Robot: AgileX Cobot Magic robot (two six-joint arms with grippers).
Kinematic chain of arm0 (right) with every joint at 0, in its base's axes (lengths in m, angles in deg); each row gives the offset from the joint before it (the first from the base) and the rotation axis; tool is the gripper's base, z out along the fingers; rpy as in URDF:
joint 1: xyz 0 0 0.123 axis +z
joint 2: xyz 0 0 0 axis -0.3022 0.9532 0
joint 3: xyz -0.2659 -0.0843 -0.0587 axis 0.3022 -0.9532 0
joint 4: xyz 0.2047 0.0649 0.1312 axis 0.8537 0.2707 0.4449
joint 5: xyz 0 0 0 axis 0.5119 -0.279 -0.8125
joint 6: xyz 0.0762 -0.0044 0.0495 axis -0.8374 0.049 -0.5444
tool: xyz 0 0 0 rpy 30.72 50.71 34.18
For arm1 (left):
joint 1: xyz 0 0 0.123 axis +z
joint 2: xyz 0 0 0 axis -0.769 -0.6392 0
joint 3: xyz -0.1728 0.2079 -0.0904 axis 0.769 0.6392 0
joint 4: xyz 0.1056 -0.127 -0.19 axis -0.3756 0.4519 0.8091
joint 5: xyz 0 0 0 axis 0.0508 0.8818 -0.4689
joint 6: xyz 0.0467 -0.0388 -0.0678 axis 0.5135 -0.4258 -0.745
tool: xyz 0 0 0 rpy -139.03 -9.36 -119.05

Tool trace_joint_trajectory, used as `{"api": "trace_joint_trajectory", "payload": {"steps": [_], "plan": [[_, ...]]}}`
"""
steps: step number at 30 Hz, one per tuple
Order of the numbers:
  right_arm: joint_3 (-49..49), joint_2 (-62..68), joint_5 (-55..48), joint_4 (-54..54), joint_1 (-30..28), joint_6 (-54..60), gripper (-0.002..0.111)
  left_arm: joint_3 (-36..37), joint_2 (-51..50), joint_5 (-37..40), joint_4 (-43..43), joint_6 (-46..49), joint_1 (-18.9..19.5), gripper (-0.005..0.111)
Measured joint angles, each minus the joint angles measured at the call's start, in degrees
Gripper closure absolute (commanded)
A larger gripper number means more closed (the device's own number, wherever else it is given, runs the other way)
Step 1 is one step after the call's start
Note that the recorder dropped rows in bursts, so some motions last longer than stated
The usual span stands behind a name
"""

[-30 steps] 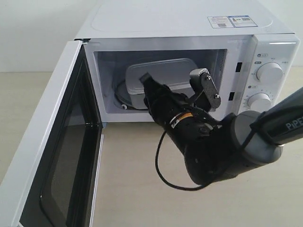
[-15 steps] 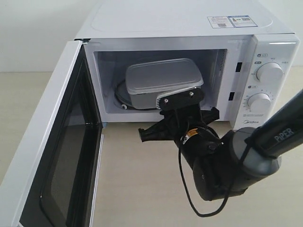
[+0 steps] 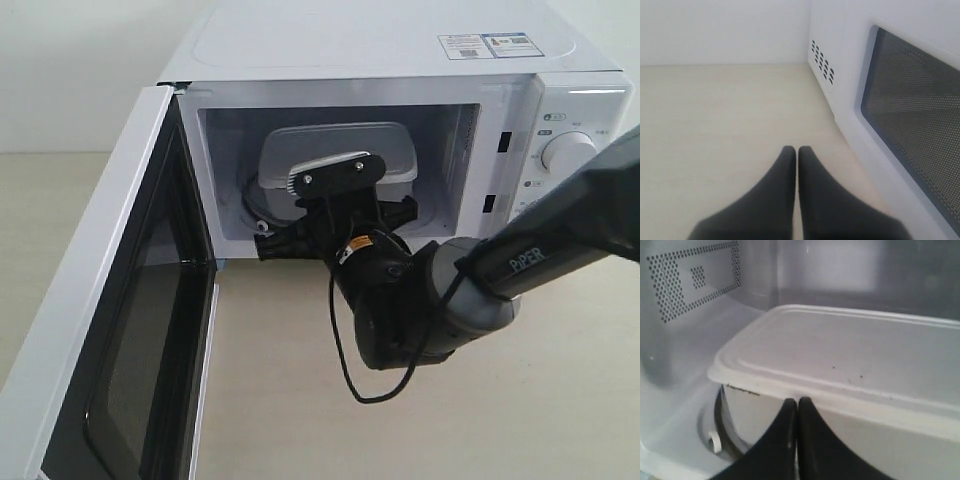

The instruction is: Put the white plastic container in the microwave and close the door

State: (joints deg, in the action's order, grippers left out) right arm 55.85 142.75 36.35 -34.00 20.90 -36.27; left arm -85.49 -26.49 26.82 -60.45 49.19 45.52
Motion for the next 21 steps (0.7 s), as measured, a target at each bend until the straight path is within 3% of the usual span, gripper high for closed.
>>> {"api": "trace_joint_trajectory", "payload": {"steps": [11, 21], "plan": [[3.87, 1.33, -3.05, 2.41, 0.0, 1.39, 0.108, 0.0, 0.0, 0.0, 0.0, 0.0, 0.0, 0.103], [-7.66, -8.55, -5.18, 3.35, 3.12, 1.39, 0.108, 0.0, 0.0, 0.0, 0.0, 0.0, 0.0, 0.103]]}}
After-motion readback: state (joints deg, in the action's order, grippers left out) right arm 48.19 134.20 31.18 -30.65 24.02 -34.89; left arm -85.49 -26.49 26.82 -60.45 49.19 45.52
